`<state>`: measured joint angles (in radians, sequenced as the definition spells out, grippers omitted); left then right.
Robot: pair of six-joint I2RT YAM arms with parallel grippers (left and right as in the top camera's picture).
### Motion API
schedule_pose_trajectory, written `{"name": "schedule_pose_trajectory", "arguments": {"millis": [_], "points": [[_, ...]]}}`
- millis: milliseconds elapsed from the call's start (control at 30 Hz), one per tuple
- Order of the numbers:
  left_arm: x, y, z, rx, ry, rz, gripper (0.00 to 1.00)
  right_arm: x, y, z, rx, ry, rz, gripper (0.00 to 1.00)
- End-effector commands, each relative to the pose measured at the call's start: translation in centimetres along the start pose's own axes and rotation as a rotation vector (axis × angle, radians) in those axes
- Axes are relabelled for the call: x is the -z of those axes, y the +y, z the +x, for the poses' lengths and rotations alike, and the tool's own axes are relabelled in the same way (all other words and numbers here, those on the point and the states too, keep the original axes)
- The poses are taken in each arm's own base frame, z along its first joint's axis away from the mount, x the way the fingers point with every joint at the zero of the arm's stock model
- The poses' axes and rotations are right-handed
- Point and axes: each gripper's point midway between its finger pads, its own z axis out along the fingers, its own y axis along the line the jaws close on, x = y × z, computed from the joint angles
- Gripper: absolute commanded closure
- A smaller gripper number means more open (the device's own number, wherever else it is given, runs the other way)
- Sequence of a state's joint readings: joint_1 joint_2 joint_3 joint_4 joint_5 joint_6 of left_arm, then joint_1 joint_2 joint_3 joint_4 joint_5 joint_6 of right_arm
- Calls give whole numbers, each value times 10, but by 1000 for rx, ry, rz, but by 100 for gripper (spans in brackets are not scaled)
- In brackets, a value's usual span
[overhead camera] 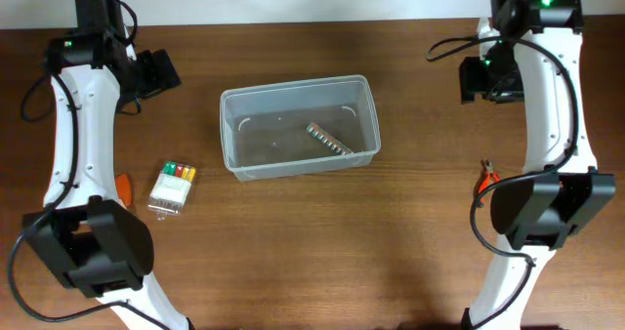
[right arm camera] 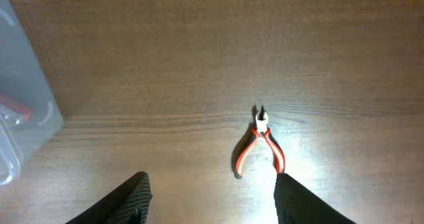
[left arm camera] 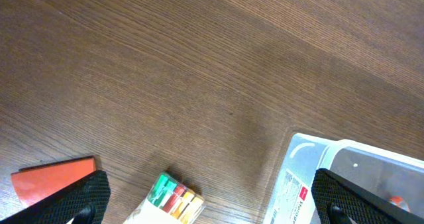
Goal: Pack container
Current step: 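Move the right gripper down to the red-black pliers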
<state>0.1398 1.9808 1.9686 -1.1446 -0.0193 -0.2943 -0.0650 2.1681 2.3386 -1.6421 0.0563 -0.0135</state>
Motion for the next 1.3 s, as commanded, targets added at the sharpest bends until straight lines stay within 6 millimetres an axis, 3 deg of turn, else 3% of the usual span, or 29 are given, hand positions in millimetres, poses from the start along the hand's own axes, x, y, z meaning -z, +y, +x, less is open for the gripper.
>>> {"name": "schedule_pose_trajectory", "arguments": {"millis": [0, 233, 367, 467, 633, 1033, 1267], "points": [[10, 0, -6, -2, -28, 3, 1, 25, -6, 6, -18, -43, 10, 39], [10, 0, -6, -2, -28, 3, 1, 48, -9, 23, -22, -61, 19, 38], [10, 0, -6, -2, -28, 3, 1, 45, -17, 34, -33, -42, 40, 38], [10, 0, -6, -2, -28, 3, 1, 27, -26, 45, -64, 4, 43, 38], [10, 0, -6, -2, -28, 3, 1, -23, -41, 75, -124, 39, 43, 37], [10, 0, -6, -2, -28, 3, 1, -99, -57, 121, -209, 90, 29, 37], [10, 0, -6, -2, -28, 3, 1, -117, -60, 123, -265, 71, 17, 39]]}}
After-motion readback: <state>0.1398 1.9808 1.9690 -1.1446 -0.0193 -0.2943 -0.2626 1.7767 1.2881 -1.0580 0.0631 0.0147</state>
